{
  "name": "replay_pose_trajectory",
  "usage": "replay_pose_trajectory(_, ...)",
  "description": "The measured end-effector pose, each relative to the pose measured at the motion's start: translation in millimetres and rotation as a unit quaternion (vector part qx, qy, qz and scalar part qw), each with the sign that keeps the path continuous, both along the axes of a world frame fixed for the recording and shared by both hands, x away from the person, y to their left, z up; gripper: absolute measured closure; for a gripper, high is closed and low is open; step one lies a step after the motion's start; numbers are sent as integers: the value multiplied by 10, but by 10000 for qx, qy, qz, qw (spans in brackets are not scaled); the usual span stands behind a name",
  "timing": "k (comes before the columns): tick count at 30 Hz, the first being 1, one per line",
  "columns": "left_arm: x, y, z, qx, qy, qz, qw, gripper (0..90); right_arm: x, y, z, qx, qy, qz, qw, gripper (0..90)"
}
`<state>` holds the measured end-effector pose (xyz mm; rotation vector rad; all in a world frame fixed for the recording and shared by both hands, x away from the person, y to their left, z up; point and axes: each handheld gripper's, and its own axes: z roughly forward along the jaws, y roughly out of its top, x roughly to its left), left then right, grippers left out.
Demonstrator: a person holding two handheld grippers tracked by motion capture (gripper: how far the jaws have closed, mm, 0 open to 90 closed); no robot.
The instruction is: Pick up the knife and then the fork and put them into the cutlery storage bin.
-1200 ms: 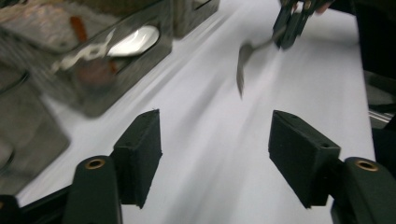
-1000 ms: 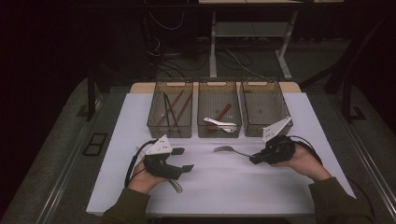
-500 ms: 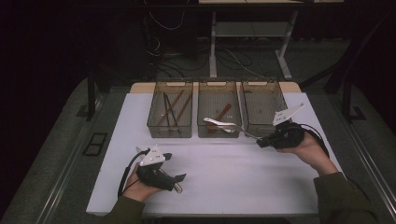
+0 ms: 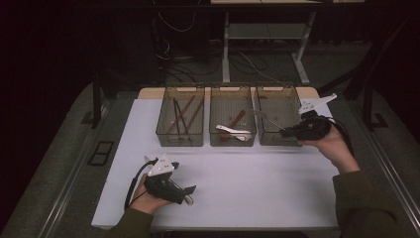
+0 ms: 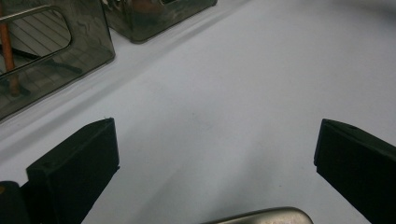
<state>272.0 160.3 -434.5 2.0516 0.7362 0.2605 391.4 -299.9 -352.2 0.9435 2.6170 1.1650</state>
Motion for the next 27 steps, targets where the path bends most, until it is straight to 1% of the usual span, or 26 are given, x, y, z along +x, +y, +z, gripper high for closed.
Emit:
replay_pose_trajectory(2,-1,-2,2,-5,-24,-9,10000,0,41,-24,6,-11,-7,-96,10000,863)
replay_pose_trajectory(6,2,-2,-1,-6,-10,-18,10000,0,131,-60,10,-77,12,-326,9994,863)
replay_pose_trajectory(11,-2,-11,3,2,-28,-42,10000,0,249,-139,29,-102,63,-682,9976,863)
replay_pose_trajectory(17,-4,-19,3,17,-10,-60,10000,0,403,-238,22,-204,163,-1131,9932,863)
replay_pose_trajectory(21,-4,-17,3,0,-8,-55,10000,0,517,-285,-40,-284,269,-1466,9884,863)
replay_pose_trajectory(24,-1,-12,3,-9,-8,-56,10000,0,596,-283,-108,-372,381,-1561,9863,863)
replay_pose_trajectory(25,-1,-11,3,-20,-9,-50,10000,0,617,-273,-132,-422,430,-1581,9856,863)
replay_pose_trajectory(27,-2,-9,5,-19,-10,-56,10000,0,659,-252,-183,-552,447,-1606,9845,863)
